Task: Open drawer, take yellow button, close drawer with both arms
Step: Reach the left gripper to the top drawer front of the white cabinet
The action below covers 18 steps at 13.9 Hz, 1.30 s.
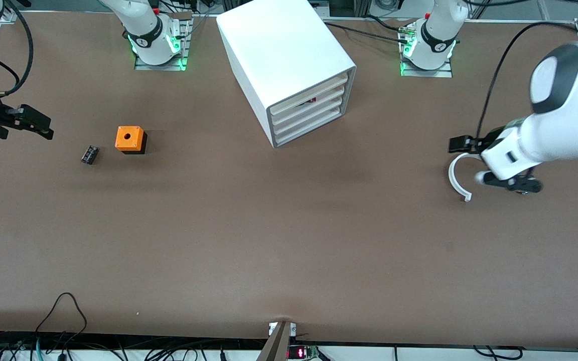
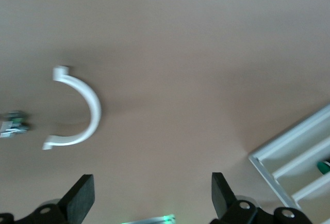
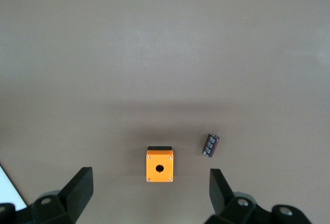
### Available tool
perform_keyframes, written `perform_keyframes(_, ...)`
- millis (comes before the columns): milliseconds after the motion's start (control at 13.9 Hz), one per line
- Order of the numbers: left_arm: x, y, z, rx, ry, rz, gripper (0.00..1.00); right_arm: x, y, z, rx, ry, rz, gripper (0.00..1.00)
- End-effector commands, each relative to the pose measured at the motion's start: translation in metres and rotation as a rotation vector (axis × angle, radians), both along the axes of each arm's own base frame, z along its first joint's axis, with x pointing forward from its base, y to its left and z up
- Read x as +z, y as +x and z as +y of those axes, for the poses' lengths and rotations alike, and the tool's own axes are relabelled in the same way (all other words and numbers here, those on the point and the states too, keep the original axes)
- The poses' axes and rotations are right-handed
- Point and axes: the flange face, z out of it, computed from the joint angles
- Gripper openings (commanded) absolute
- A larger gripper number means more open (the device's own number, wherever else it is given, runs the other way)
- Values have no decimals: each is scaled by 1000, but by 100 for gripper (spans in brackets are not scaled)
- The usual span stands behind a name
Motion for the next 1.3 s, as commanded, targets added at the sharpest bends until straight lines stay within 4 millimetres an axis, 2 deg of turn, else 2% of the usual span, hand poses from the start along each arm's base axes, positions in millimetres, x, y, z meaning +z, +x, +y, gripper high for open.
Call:
perform_keyframes(0,-54,-11,-42,34,-202,112,100,1,-6,-1,3,-1,19,100)
perform_keyframes(144,-97,-32,-62,97,-304,175,100,0,-4,-2,4,-4,11,100)
perform_keyframes(216,-108,-47,-83,84,-350,219,100,0,-3,-2,4,-4,5,100)
perform_keyframes(288,-117,-59,-97,65,-370,253,100,-1,-1,-2,5,-8,-1,100)
perform_keyframes(505,-128,-100,-158,12,-442,348,100,-16,10,3,16,-12,2,100)
perform_keyframes(649,-138,-119,-172,56,-506,416,100,-33,23,6,24,-14,-1,100)
perform_keyframes(721,-136,-122,-173,68,-517,421,100,-45,27,9,30,-14,17,100)
perform_keyframes(793,-137,-129,-177,66,-526,435,100,-48,29,11,34,-13,19,100)
perform_keyframes(1009,-140,-162,-210,65,-577,507,100,-47,31,21,48,-10,-1,100)
perform_keyframes(1081,-146,-169,-210,84,-581,531,99,-54,34,24,56,-13,10,100)
perform_keyframes(1153,-150,-173,-210,86,-582,543,99,-58,35,43,87,-16,14,100)
perform_keyframes(1225,-152,-177,-213,79,-580,550,99,-54,34,48,98,-15,5,100)
